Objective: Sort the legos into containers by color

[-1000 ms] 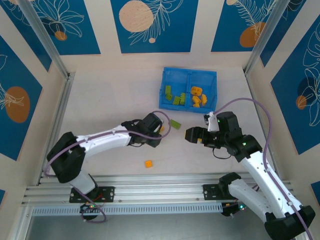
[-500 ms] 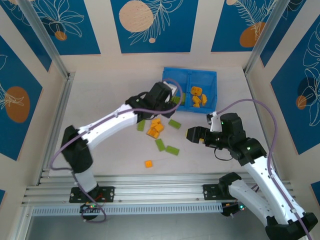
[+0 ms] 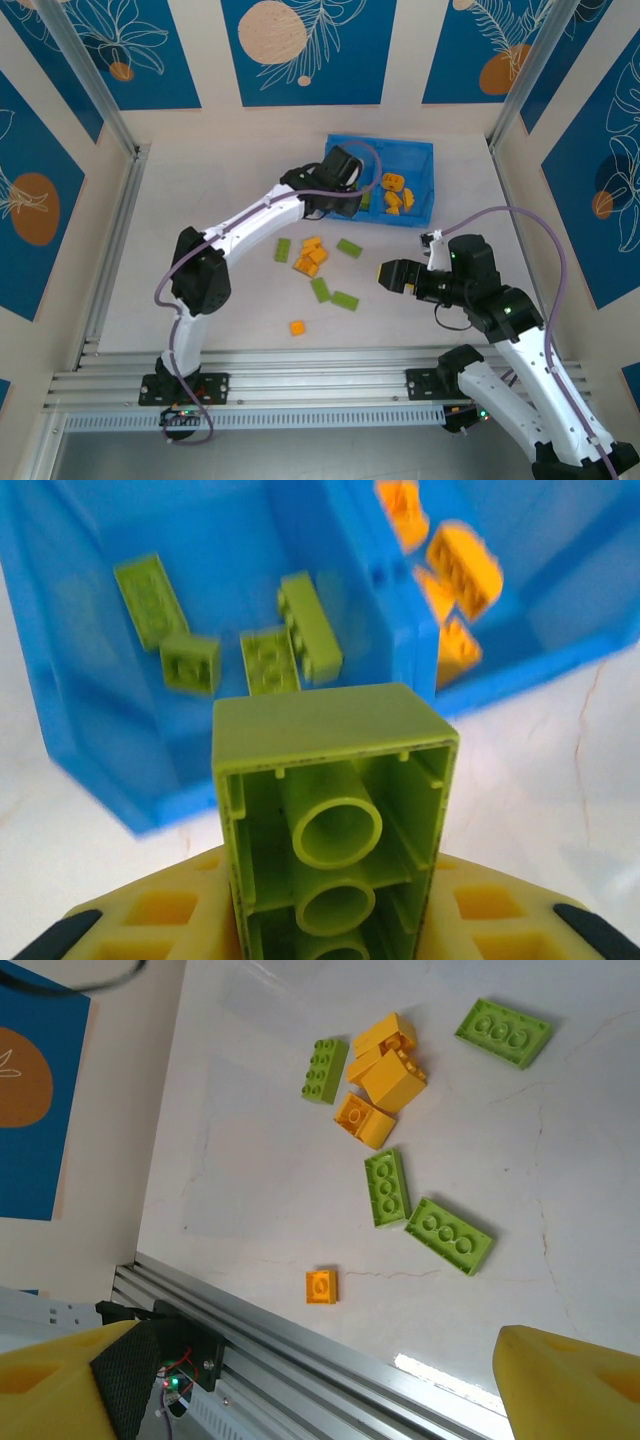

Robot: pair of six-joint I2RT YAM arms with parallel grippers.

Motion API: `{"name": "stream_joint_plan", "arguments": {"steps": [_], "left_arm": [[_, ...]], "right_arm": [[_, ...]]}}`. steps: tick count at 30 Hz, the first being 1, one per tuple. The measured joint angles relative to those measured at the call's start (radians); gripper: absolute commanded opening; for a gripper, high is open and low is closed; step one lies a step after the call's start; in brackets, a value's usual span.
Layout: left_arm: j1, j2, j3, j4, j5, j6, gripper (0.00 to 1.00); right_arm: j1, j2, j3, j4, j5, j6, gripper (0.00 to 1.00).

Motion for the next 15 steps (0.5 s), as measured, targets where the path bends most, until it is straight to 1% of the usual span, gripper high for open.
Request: {"name": "stream_joint_plan", "arguments": {"steps": [5, 8, 10, 12, 14, 15], "left_arm": [[0.042, 0.203, 0.324, -0.013, 0.002, 0.001, 0.31], [0.070, 0.324, 0.465, -0.010, 0.001, 0.004, 0.31], [0.084, 0.393, 0.528, -0.001, 0.000, 0.004, 0.33], [0.092, 0.435, 0.546, 0.015, 0.000, 0.008, 0.41], [0.094, 0.461, 0.547, 0.026, 0.000, 0.009, 0.52], [0.096, 0.468, 0.547, 0.029, 0.000, 0.013, 0.56]], "right_arm": [[0.000, 0.005, 0.000, 0.000, 0.002, 0.000, 0.89], [0.000, 0.003, 0.002, -0.006, 0.004, 0.000, 0.89], [0.000, -0.004, 0.006, -0.019, 0.008, 0.000, 0.88], [0.000, -0.011, 0.008, -0.029, 0.014, 0.001, 0.88], [0.000, -0.022, 0.011, -0.042, 0.018, 0.001, 0.88], [0.000, -0.024, 0.015, -0.048, 0.019, 0.002, 0.89]]}}
